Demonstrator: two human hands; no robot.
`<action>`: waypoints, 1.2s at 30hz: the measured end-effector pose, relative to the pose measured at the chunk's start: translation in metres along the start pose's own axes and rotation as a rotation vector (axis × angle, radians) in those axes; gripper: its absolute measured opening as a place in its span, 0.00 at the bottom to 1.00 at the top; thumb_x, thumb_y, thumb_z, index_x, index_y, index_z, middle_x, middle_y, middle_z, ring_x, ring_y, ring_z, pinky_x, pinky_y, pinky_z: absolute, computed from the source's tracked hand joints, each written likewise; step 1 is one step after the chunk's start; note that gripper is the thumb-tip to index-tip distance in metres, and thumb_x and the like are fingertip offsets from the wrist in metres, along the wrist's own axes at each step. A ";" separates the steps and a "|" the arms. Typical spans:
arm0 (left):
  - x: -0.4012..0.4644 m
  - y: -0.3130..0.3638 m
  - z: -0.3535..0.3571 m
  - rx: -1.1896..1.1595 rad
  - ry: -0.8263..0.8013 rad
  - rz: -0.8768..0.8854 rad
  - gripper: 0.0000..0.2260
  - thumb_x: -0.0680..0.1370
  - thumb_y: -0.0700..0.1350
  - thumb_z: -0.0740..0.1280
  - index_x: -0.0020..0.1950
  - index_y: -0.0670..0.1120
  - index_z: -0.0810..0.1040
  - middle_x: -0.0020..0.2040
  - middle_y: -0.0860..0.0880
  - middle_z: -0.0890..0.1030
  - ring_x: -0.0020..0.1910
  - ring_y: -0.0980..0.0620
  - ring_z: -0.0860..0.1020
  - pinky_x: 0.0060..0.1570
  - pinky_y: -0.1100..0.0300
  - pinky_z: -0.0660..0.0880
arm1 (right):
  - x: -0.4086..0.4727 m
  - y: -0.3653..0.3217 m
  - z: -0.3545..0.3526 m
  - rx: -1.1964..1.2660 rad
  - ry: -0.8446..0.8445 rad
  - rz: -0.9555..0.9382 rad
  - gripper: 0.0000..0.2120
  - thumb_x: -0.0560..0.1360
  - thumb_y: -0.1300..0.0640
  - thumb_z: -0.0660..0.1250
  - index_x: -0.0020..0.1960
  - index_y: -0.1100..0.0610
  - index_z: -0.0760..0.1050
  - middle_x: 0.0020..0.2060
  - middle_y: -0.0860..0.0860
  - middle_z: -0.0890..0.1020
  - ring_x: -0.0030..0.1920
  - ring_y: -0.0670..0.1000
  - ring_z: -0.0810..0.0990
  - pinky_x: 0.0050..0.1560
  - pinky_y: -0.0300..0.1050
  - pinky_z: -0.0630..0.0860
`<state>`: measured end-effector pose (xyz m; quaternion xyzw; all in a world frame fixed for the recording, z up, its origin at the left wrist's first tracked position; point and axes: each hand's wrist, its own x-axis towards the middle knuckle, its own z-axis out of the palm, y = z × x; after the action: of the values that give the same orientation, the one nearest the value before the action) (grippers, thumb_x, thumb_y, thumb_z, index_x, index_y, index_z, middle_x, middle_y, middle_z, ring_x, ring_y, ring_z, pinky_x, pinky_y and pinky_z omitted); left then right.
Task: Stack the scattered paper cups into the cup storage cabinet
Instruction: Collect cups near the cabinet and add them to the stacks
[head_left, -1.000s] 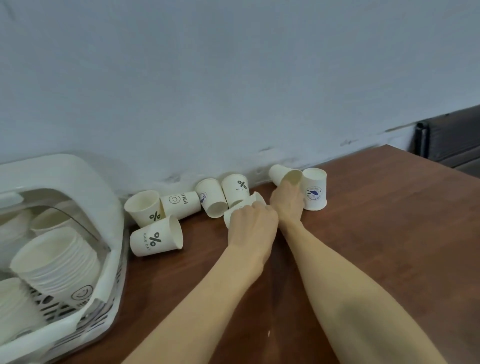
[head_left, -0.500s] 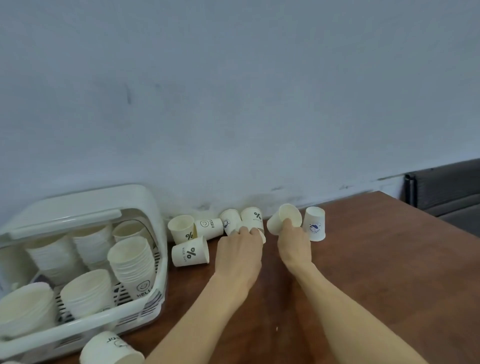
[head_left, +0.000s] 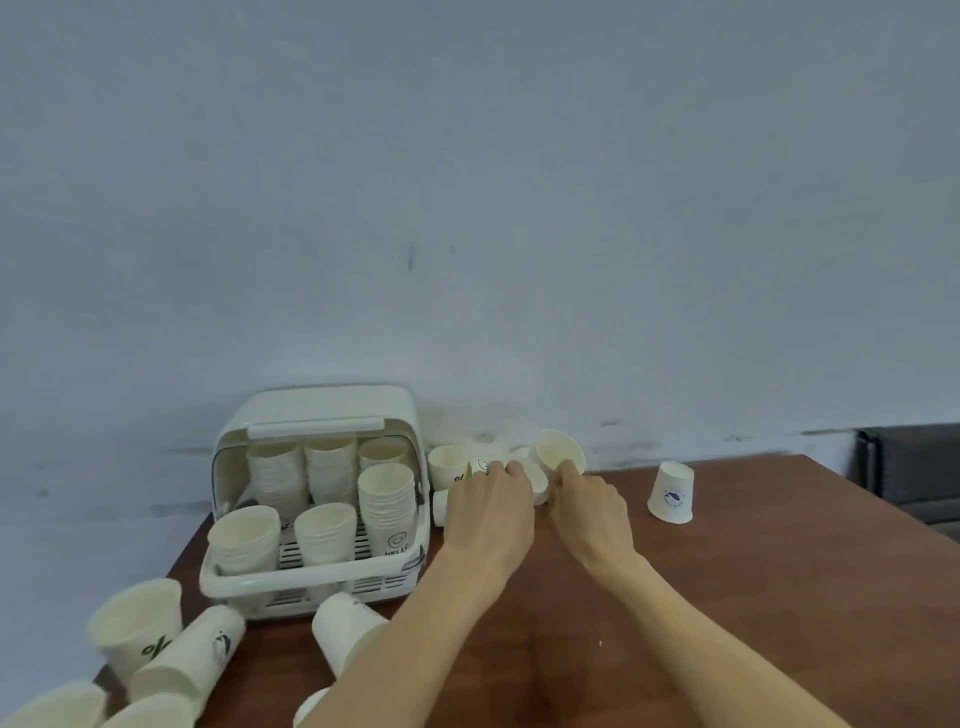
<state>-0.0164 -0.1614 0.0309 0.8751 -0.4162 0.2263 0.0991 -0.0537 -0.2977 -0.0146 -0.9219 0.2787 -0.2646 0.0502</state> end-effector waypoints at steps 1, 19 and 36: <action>-0.004 -0.006 -0.003 0.004 0.012 -0.013 0.09 0.80 0.46 0.58 0.57 0.45 0.72 0.53 0.46 0.78 0.50 0.44 0.80 0.38 0.55 0.64 | -0.002 -0.008 -0.004 0.004 0.004 -0.014 0.05 0.77 0.58 0.57 0.52 0.57 0.68 0.44 0.57 0.81 0.46 0.63 0.79 0.38 0.49 0.66; -0.064 -0.181 -0.040 0.126 0.005 -0.370 0.07 0.80 0.41 0.57 0.54 0.45 0.74 0.52 0.46 0.79 0.49 0.46 0.79 0.38 0.56 0.67 | -0.017 -0.161 -0.003 0.096 -0.072 -0.413 0.09 0.74 0.66 0.53 0.52 0.57 0.63 0.40 0.54 0.77 0.39 0.60 0.74 0.34 0.51 0.66; -0.090 -0.252 0.000 0.130 0.012 -0.473 0.08 0.81 0.41 0.56 0.51 0.44 0.75 0.50 0.46 0.78 0.46 0.45 0.79 0.36 0.57 0.66 | -0.019 -0.217 0.049 -0.020 -0.294 -0.483 0.14 0.74 0.68 0.55 0.59 0.59 0.65 0.45 0.57 0.76 0.39 0.57 0.69 0.36 0.50 0.65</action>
<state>0.1292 0.0595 -0.0087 0.9514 -0.1835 0.2282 0.0951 0.0637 -0.1076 -0.0131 -0.9905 0.0433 -0.1297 0.0164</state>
